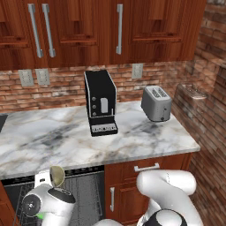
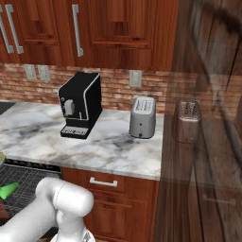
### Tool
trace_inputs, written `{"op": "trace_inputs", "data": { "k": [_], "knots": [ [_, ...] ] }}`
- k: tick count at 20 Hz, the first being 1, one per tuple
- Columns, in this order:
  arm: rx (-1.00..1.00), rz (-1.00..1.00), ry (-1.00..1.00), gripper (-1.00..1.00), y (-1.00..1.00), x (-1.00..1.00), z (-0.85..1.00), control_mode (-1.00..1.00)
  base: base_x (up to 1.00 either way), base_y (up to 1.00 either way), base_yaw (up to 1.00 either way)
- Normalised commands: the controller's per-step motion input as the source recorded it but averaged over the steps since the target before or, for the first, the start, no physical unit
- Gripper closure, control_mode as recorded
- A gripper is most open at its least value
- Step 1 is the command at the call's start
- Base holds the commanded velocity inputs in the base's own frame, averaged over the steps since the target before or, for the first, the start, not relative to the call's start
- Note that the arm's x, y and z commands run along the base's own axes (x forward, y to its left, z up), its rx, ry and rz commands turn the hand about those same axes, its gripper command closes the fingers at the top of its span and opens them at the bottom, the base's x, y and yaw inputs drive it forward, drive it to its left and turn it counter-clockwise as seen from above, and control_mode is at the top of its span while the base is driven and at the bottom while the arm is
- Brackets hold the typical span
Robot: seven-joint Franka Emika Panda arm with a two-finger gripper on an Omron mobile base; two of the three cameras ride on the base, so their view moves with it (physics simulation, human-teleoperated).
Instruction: Pick up the cup and bowl from the counter, place them in the dishwasher, and close the dishwasher door.
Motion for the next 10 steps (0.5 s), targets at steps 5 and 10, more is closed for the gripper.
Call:
{"op": "trace_inputs", "data": {
  "k": [5, 10],
  "knots": [
    [0.00, 0.02, 0.00, 1.00, -0.36, -0.12, -0.35, -1.00, 0.00, 0.00, 0.00],
    [0.01, 0.00, 0.00, 1.00, -0.37, 0.00, -0.47, -1.00, 0.00, 0.00, 0.00]
  ]
}}
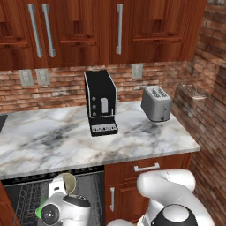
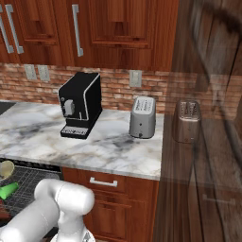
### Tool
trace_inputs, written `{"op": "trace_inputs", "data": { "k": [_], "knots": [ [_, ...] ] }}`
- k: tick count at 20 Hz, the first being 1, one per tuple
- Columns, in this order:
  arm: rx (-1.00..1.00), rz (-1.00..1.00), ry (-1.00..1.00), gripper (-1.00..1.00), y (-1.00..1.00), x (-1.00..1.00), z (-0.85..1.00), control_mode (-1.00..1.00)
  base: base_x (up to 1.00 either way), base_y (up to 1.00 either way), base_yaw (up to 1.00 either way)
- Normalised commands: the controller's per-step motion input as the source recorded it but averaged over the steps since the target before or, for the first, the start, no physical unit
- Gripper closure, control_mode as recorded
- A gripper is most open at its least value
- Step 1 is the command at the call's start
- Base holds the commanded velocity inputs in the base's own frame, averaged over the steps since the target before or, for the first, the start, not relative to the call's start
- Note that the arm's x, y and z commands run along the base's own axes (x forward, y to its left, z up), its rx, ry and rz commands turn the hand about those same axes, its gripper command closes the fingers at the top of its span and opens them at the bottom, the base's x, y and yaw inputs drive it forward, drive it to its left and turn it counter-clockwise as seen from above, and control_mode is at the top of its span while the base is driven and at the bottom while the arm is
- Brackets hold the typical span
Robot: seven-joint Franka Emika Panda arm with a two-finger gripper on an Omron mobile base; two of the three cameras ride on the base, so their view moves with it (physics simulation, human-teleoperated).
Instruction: Pick up the cup and bowl from the counter, place them in the dishwasher, and close the dishwasher door.
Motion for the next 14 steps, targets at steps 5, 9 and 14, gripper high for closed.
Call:
{"op": "trace_inputs", "data": {
  "k": [5, 9, 14],
  "knots": [
    [0.00, 0.00, 0.00, 1.00, -0.15, 0.06, -0.46, -1.00, 0.00, 0.00, 0.00],
    [0.00, 0.00, 0.01, 1.00, 0.00, 0.14, -0.49, -1.00, 0.00, 0.00, 0.00],
    [0.00, 0.00, 0.01, 1.00, 0.00, 0.15, -0.50, -1.00, 0.00, 0.00, 0.00]
  ]
}}
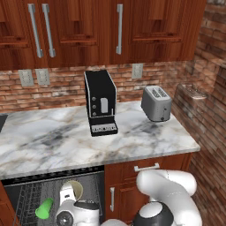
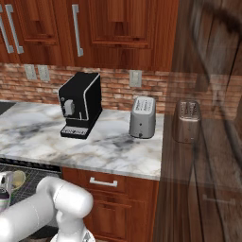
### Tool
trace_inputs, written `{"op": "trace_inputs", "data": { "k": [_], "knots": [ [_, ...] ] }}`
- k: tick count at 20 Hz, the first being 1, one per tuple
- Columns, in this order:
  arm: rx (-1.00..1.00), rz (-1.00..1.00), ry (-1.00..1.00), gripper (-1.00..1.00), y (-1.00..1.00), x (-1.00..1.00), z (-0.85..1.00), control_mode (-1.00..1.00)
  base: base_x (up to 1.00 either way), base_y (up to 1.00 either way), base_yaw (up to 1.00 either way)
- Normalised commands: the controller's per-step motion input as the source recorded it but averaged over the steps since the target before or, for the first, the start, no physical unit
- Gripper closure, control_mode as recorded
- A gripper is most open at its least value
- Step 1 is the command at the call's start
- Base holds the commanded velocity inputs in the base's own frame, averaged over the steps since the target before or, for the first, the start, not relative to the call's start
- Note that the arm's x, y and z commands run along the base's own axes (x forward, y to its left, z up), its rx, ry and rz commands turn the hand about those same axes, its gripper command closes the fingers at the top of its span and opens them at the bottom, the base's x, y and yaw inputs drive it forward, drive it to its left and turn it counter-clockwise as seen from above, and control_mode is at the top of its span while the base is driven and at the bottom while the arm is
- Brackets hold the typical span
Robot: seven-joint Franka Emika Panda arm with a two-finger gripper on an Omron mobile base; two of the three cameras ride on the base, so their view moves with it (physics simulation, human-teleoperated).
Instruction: Pick up the cup and bowl from the counter, place them in the dishwasher, and close the dishwasher door.
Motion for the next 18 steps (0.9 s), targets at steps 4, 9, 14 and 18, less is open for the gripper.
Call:
{"op": "trace_inputs", "data": {
  "k": [4, 9, 14, 18],
  "knots": [
    [0.00, 0.00, 0.00, 1.00, 0.00, 0.18, -0.46, -1.00, 0.00, 0.00, 0.00],
    [0.00, 0.00, 0.00, 1.00, 0.01, 0.18, -0.37, -1.00, 0.00, 0.00, 0.00],
    [0.00, 0.00, 0.01, 1.00, 0.02, 0.26, -0.39, -1.00, 0.00, 0.00, 0.00],
    [0.00, 0.00, 0.02, 1.00, 0.08, 0.28, -0.41, -1.00, 0.00, 0.00, 0.00]
  ]
}}
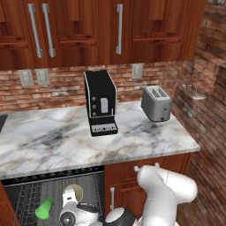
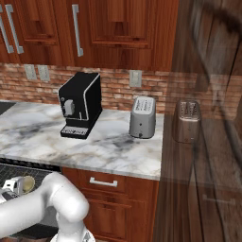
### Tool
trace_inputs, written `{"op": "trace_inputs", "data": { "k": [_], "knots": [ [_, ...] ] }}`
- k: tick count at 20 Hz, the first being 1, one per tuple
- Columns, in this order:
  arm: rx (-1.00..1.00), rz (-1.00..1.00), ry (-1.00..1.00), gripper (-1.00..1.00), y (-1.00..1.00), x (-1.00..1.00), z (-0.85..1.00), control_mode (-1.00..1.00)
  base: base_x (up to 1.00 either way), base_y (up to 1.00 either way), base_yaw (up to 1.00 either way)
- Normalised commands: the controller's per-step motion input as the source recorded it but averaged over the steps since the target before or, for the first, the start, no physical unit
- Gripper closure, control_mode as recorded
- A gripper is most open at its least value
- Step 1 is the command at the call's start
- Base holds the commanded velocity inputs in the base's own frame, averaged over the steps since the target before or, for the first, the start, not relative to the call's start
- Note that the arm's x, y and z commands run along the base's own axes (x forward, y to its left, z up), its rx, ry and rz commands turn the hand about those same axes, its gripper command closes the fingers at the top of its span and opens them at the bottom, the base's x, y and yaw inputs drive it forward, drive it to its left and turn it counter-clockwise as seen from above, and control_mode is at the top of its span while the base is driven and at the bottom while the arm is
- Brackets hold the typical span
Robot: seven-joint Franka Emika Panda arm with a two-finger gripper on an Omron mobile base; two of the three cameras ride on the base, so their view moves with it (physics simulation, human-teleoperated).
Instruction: Pick up the cup and bowl from the counter, place them in the dishwasher, and close the dishwasher door.
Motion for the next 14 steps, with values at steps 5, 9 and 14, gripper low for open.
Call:
{"op": "trace_inputs", "data": {
  "k": [5, 9, 14],
  "knots": [
    [0.02, 0.00, 0.04, 1.00, 0.17, 0.25, -0.41, -1.00, 0.00, 0.00, 0.00],
    [0.05, 0.00, 0.06, 1.00, 0.19, 0.25, -0.31, -1.00, 0.00, 0.00, 0.00],
    [0.02, 0.00, 0.06, 1.00, 0.17, 0.23, -0.23, -1.00, 0.00, 0.00, 0.00]
  ]
}}
